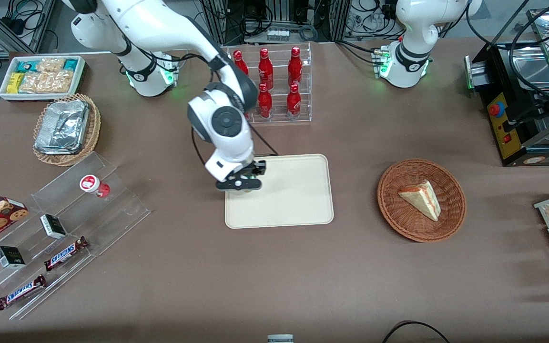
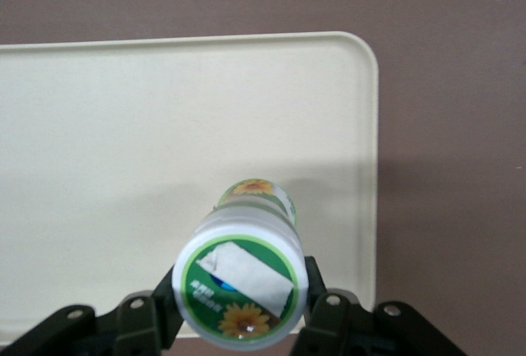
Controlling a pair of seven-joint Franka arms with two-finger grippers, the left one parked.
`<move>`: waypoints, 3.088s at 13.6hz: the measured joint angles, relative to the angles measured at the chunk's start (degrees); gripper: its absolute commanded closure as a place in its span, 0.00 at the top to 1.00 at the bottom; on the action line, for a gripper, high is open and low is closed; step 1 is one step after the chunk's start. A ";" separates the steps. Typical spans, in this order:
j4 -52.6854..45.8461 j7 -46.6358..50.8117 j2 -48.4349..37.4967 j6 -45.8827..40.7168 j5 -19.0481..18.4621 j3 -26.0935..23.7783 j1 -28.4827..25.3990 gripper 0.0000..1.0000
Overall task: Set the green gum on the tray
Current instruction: 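Carry the held gum tub over the cream tray and lower it, then open the right gripper to release the gum tub onto the tray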
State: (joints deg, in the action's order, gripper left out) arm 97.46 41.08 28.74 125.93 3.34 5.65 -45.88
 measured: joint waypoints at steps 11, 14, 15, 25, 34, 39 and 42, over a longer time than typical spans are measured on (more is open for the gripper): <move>-4.76 3.12 9.48 8.51 4.00 0.03 -2.86 0.00; -4.98 3.15 10.42 9.44 4.00 0.05 -2.95 0.81; -4.98 3.15 10.60 9.46 4.00 0.05 -2.97 1.00; -4.99 1.81 11.27 11.88 2.80 0.15 -3.63 1.00; -5.29 -1.72 8.19 5.66 2.69 1.00 -3.50 1.00; -5.90 -6.46 0.81 -7.68 2.68 1.69 -1.99 1.00; -5.98 -11.97 -4.08 -15.77 2.68 1.74 1.51 1.00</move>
State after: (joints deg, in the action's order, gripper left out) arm 91.48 29.10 24.66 110.16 6.02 7.39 -44.38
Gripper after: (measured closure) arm 0.000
